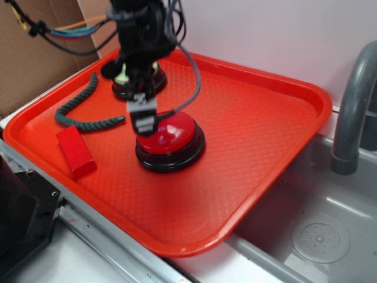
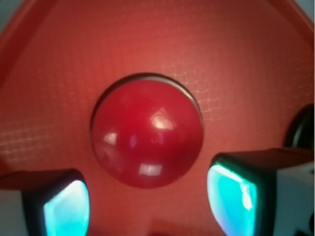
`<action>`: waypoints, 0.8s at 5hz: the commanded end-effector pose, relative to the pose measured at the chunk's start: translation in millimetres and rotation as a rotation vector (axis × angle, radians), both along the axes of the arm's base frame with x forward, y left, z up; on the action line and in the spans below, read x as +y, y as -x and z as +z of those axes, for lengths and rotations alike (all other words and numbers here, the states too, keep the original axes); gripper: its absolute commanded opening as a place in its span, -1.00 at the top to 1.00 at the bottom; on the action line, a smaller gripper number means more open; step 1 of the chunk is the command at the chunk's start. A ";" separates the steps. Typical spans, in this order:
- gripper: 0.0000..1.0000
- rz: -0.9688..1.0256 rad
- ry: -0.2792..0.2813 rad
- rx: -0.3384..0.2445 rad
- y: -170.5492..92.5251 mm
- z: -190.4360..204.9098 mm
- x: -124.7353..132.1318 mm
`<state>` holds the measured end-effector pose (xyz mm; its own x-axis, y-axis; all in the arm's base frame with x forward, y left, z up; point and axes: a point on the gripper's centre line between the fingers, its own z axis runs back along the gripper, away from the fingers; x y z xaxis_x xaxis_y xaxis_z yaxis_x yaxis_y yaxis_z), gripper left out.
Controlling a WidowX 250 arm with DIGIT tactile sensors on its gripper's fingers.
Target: Push the red button.
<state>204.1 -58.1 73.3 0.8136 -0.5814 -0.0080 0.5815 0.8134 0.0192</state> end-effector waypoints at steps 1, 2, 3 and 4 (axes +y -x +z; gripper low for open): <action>-1.00 0.021 0.040 -0.043 -24.3 -26.7 -6.4; -1.00 -0.032 0.032 -0.006 -38.2 -26.1 -26.3; -1.00 -0.041 0.035 0.005 -42.6 -4.0 -25.8; -1.00 0.025 0.021 -0.002 -36.0 39.1 -10.6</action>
